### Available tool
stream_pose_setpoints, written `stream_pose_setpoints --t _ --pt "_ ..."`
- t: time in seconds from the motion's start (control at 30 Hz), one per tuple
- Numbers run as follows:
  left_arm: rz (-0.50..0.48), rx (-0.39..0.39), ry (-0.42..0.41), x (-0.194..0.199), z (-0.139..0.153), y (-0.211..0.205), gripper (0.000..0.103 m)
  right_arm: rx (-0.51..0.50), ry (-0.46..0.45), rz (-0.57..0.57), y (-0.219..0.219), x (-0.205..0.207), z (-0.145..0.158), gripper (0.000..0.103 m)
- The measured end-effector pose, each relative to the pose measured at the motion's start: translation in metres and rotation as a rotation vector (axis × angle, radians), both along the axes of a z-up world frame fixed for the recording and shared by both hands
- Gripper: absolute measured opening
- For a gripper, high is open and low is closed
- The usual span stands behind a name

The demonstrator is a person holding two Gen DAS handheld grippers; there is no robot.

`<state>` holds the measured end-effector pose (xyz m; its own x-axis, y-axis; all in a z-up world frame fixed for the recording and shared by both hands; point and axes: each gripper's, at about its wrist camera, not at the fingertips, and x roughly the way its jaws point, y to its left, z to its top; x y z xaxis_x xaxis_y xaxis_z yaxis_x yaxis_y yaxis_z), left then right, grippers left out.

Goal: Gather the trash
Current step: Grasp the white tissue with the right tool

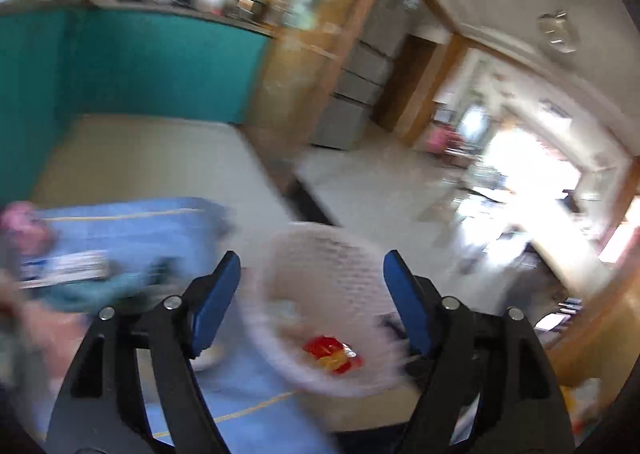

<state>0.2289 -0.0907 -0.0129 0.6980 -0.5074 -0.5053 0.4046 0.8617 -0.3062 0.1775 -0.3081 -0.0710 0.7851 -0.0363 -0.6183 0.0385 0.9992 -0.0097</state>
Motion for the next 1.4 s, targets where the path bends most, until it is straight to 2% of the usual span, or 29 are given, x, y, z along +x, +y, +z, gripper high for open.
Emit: stream_pose_setpoints --t 0.13,0.17,0.23,0.33,0.4,0.47,0.53,0.57,0.63,0.67,0.77,0.83,0.93,1.0,1.1,1.27,1.4 --pt "0.248 0.176 -0.04 -0.027 -0.013 0.039 0.082 -0.066 -0.041 0.071 0.025 -0.002 0.005 0.066" --pt "0.3 0.21 -0.038 -0.035 -0.019 0.05 0.083 -0.084 -0.053 0.092 0.031 -0.001 0.007 0.07" --pt "0.365 0.255 -0.028 -0.047 -0.023 0.066 0.085 -0.131 -0.09 0.17 0.059 -0.001 0.012 0.075" --pt "0.437 0.312 -0.007 -0.057 -0.026 0.09 0.086 -0.14 -0.134 0.303 0.094 0.003 0.023 0.077" --pt "0.475 0.315 -0.005 -0.061 -0.022 0.102 0.088 -0.133 -0.213 0.413 0.118 0.005 0.033 0.077" --pt "0.52 0.288 -0.012 -0.074 -0.012 0.12 0.091 -0.095 -0.338 0.529 0.135 0.004 0.044 0.078" --pt "0.551 0.26 -0.023 -0.082 -0.007 0.135 0.093 -0.032 -0.361 0.554 0.142 0.006 0.049 0.084" --pt "0.563 0.253 -0.026 -0.087 -0.008 0.142 0.095 -0.002 -0.346 0.552 0.142 0.007 0.049 0.088" --pt "0.586 0.257 -0.028 -0.09 -0.009 0.15 0.097 0.036 -0.254 0.52 0.142 0.014 0.04 0.091" --pt "0.598 0.267 -0.024 -0.089 -0.011 0.151 0.097 0.022 -0.187 0.49 0.142 0.02 0.03 0.091" --pt "0.607 0.27 -0.004 -0.09 -0.019 0.16 0.097 -0.018 -0.06 0.43 0.143 0.035 0.006 0.091" --pt "0.6 0.262 0.003 -0.089 -0.023 0.16 0.097 -0.041 -0.022 0.414 0.144 0.037 -0.004 0.091" --pt "0.594 0.259 0.013 -0.087 -0.028 0.158 0.097 -0.094 -0.009 0.4 0.148 0.039 -0.015 0.091" --pt "0.578 0.257 0.019 -0.087 -0.029 0.155 0.097 -0.062 0.021 0.419 0.149 0.044 -0.018 0.084" --pt "0.572 0.262 0.017 -0.088 -0.029 0.154 0.097 -0.03 0.041 0.426 0.15 0.045 -0.017 0.079" --pt "0.557 0.223 0.043 -0.087 -0.034 0.159 0.097 -0.109 0.034 0.393 0.156 0.048 -0.018 0.072" --pt "0.507 0.207 0.072 -0.08 -0.042 0.151 0.097 -0.169 0.054 0.379 0.155 0.052 -0.028 0.06"
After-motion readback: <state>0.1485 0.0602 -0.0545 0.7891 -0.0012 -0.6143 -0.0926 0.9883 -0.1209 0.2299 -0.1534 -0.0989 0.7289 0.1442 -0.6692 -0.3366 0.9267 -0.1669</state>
